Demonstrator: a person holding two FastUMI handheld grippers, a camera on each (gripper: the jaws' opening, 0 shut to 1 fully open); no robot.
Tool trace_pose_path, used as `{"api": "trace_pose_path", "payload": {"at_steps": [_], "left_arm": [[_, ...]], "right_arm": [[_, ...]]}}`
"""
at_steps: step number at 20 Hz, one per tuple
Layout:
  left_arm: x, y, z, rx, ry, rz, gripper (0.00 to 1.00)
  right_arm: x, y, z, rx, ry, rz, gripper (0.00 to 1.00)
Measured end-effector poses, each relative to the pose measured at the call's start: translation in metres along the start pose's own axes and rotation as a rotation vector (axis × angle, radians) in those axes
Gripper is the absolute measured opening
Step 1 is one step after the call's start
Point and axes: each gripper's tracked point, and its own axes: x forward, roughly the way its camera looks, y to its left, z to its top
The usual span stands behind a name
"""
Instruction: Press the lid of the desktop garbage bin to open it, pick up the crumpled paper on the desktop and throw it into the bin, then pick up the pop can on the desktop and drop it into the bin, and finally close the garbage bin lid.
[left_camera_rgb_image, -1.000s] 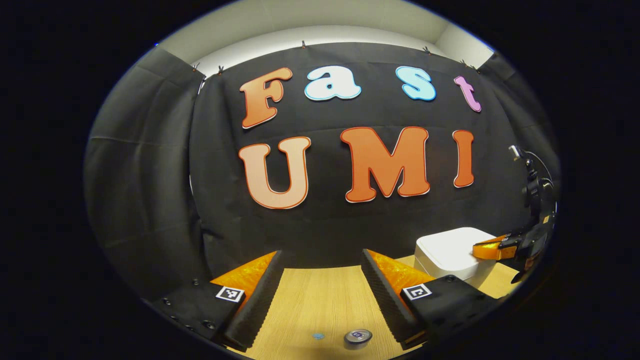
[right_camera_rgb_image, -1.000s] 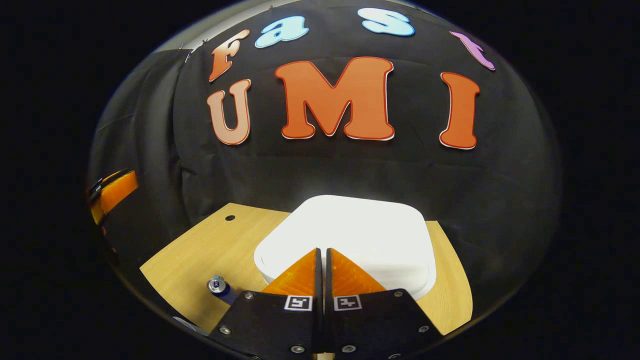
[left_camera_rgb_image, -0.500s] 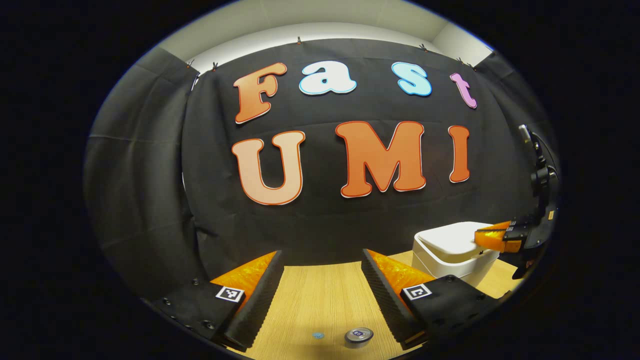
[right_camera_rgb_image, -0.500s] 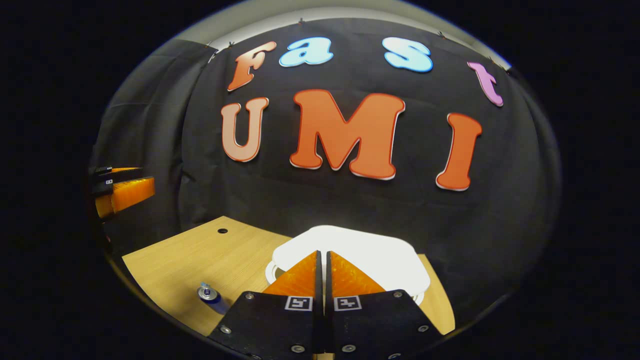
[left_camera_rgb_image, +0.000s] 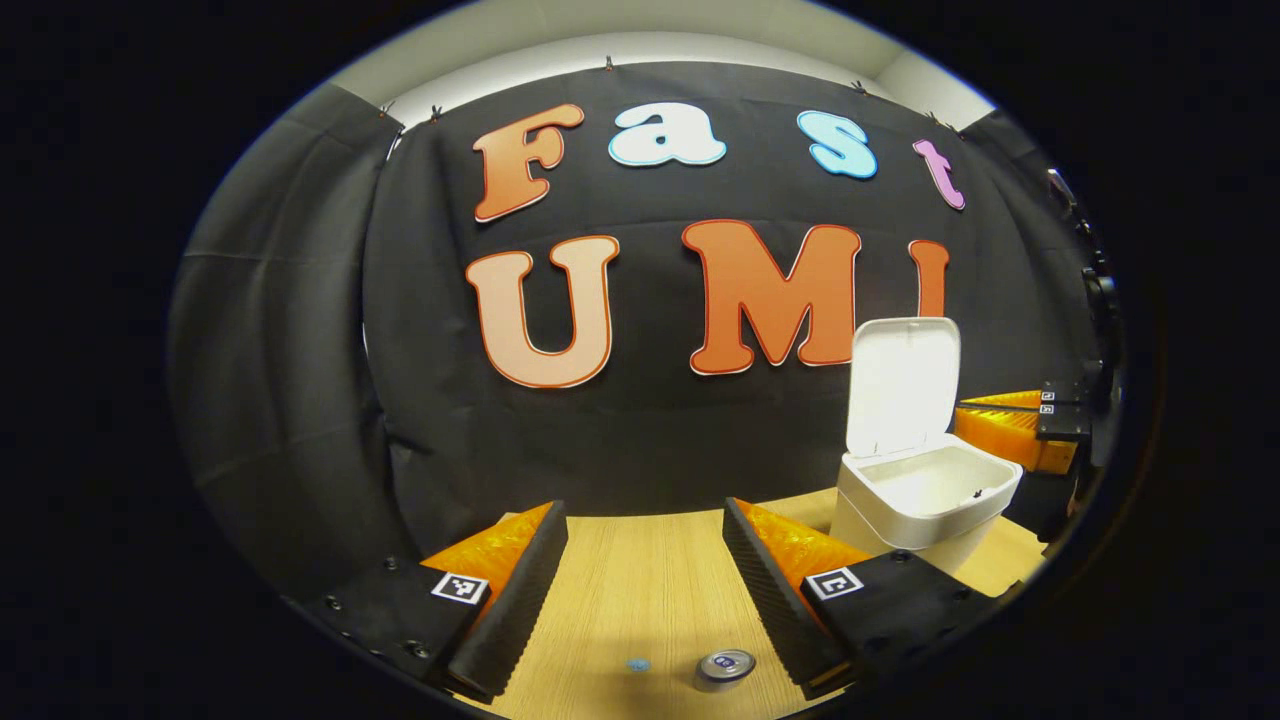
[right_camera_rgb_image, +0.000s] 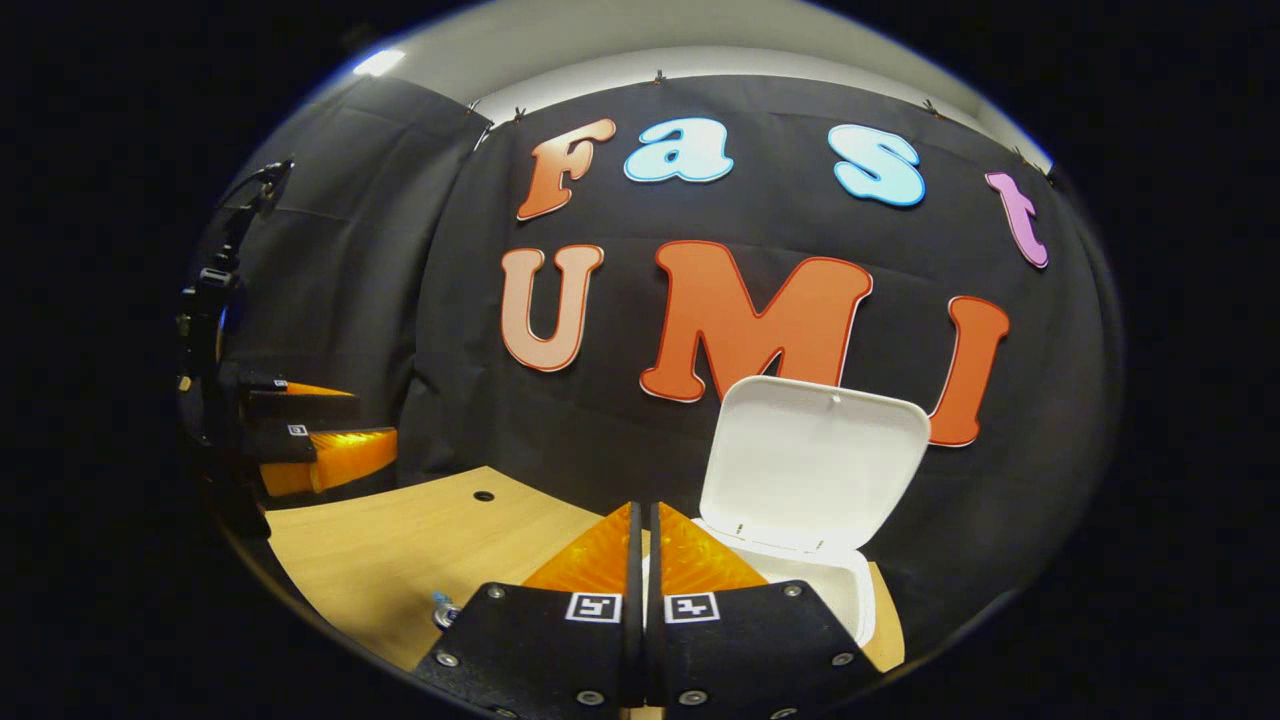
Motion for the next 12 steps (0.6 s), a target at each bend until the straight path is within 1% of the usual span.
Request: {"api": "trace_pose_path", "payload": {"at_steps": [2,3,4,7,8,9,10,12], "left_arm": [[0.004,0.000,-0.012,-0.011,0.035,-0.014,0.99],[0.006,0.002,-0.018,-0.014,0.053,-0.018,0.99],[0.008,0.004,-0.023,-0.017,0.071,-0.023,1.00],[0.012,0.005,-0.049,-0.028,0.142,-0.042,0.99],[0.012,0.007,-0.058,-0.031,0.166,-0.045,0.99],[0.013,0.010,-0.067,-0.031,0.189,-0.046,0.99],[0.013,0.014,-0.076,-0.028,0.211,-0.044,0.99],[0.012,0.021,-0.094,-0.024,0.254,-0.045,0.99]], "right_arm": [[0.004,0.013,-0.005,0.014,0.009,0.032,0.03],[0.006,0.017,-0.010,0.009,0.029,0.033,0.05],[0.004,0.020,-0.022,0.004,0.062,0.031,0.12],[0.002,0.043,-0.036,0.024,0.107,0.069,0.23],[0.002,0.049,-0.041,0.025,0.119,0.076,0.31],[0.002,0.054,-0.047,0.023,0.135,0.080,0.37],[0.001,0.060,-0.053,0.024,0.154,0.084,0.48],[-0.001,0.074,-0.063,0.047,0.184,0.102,0.60]]}}
